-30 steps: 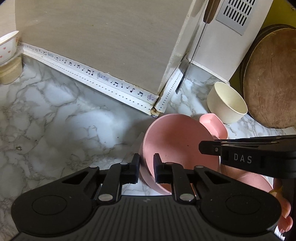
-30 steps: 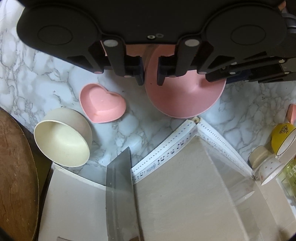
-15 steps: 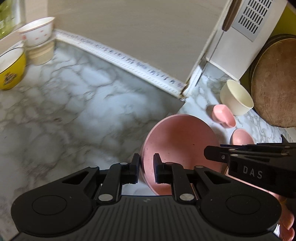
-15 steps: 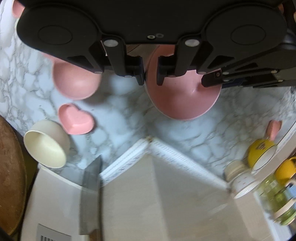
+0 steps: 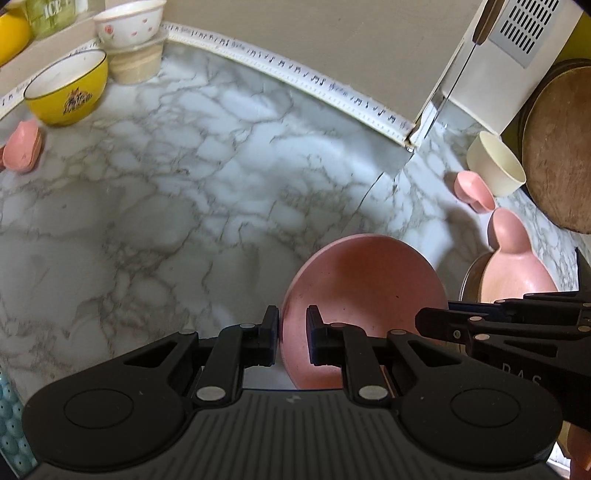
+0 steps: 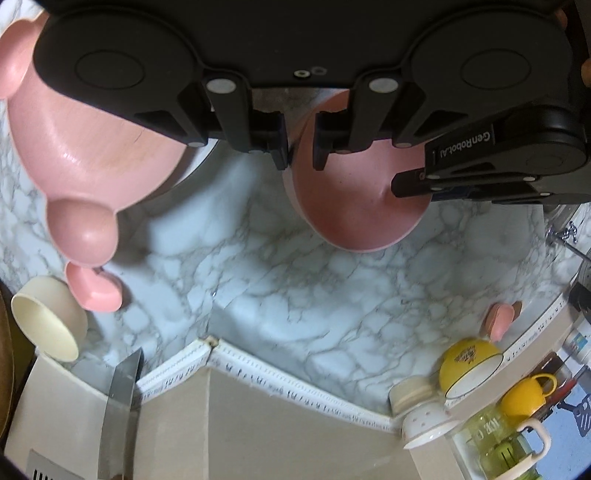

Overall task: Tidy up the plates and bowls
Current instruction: 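Lift the pink bowl with both grippers and carry it over the bear plate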

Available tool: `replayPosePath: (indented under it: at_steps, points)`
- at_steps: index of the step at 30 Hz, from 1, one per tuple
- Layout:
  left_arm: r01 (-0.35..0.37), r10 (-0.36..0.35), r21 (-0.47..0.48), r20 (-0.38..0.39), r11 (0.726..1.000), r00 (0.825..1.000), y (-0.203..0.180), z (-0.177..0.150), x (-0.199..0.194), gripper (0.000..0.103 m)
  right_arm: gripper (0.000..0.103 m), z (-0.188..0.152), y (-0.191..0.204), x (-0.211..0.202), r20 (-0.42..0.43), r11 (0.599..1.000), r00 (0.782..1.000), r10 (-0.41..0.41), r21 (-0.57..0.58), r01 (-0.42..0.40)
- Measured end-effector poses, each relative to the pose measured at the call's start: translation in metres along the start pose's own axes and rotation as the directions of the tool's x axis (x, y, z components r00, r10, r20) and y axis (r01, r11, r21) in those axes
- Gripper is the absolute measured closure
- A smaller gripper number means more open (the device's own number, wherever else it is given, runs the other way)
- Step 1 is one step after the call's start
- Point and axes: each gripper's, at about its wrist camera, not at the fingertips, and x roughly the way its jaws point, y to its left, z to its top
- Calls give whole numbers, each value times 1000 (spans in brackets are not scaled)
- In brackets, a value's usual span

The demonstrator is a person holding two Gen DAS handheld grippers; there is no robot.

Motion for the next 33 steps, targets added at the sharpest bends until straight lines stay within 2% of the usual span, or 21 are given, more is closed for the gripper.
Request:
replayPosePath:
  at_steps: [15,33]
  points:
    - [-9,9,23,-30,1000,1000,11,-6,-4,88,89,-8,11,14,-53,1000,999,8,9,-7]
    - [-10,11,50,-16,999,1000,13,-4,-3,88,89,-7,15,15,-70,1000,998,4,7,-4]
